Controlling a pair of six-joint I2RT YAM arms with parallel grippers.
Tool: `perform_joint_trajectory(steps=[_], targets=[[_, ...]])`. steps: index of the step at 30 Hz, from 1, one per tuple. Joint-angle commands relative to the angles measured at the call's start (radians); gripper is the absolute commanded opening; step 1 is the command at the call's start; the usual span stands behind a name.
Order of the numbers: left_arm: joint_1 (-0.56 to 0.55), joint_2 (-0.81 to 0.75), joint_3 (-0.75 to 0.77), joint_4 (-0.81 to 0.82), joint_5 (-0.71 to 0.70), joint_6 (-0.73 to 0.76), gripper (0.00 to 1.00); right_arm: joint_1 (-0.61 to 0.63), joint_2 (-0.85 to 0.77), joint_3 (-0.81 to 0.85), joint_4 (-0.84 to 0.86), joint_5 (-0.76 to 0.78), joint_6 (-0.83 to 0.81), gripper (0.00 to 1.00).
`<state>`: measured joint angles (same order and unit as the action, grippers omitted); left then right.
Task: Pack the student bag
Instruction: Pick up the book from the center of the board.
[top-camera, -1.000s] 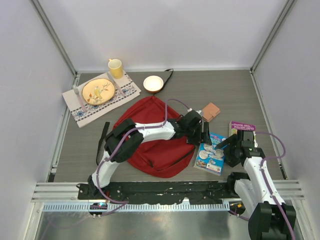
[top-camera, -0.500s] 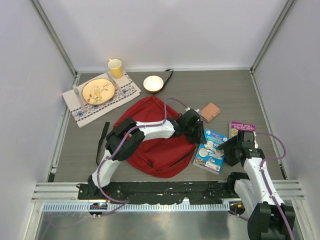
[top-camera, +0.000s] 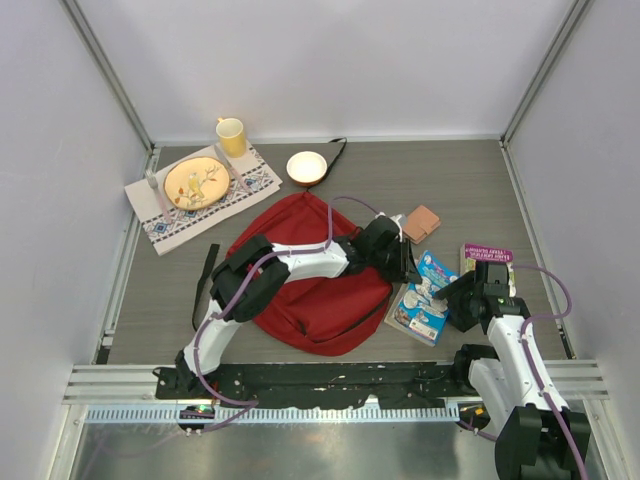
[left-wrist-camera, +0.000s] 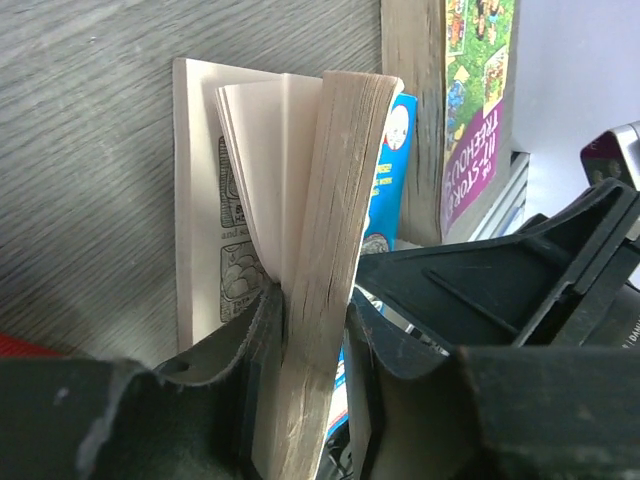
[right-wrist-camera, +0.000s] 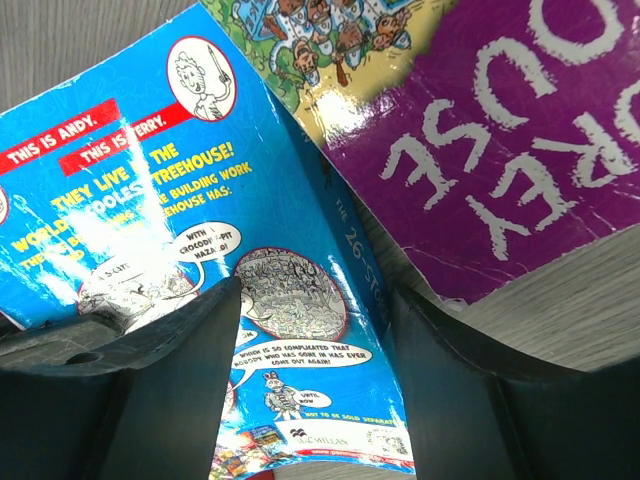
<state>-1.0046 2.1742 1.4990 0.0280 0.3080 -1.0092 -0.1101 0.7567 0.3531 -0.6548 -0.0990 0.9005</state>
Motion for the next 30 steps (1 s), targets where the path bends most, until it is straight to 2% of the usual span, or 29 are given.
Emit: perform_joint_trajectory(steps=[1,2,3,4,7,11,14,24,30], targets=[[-0.042,-0.021,0.009,0.122,0.132,-0.052,0.26,0.006,-0.014,-0.008,0.112,-0.103,0.028,0.65],[-0.042,-0.019,0.012,0.115,0.128,-0.054,0.19,0.006,-0.014,-0.008,0.115,-0.107,0.028,0.65],[-0.04,-0.017,0.013,0.106,0.125,-0.049,0.05,0.006,-0.016,-0.002,0.116,-0.107,0.02,0.65],[-0.04,-0.019,0.015,0.098,0.12,-0.045,0.0,0.006,-0.017,0.006,0.116,-0.107,0.014,0.66],[-0.039,-0.033,0.018,0.078,0.105,-0.028,0.0,0.006,-0.031,0.043,0.112,-0.12,-0.009,0.72],[-0.029,-0.112,0.021,0.05,0.08,0.014,0.0,0.006,-0.052,0.107,0.069,-0.108,-0.052,0.85],[-0.012,-0.169,0.02,0.035,0.071,0.049,0.0,0.006,-0.072,0.167,0.034,-0.079,-0.083,0.89],[0.063,-0.412,-0.04,0.021,0.071,0.123,0.0,0.006,-0.197,0.283,0.04,-0.12,-0.121,0.92],[0.106,-0.539,-0.123,0.05,0.06,0.139,0.0,0.006,-0.189,0.337,0.107,-0.266,-0.155,0.92]])
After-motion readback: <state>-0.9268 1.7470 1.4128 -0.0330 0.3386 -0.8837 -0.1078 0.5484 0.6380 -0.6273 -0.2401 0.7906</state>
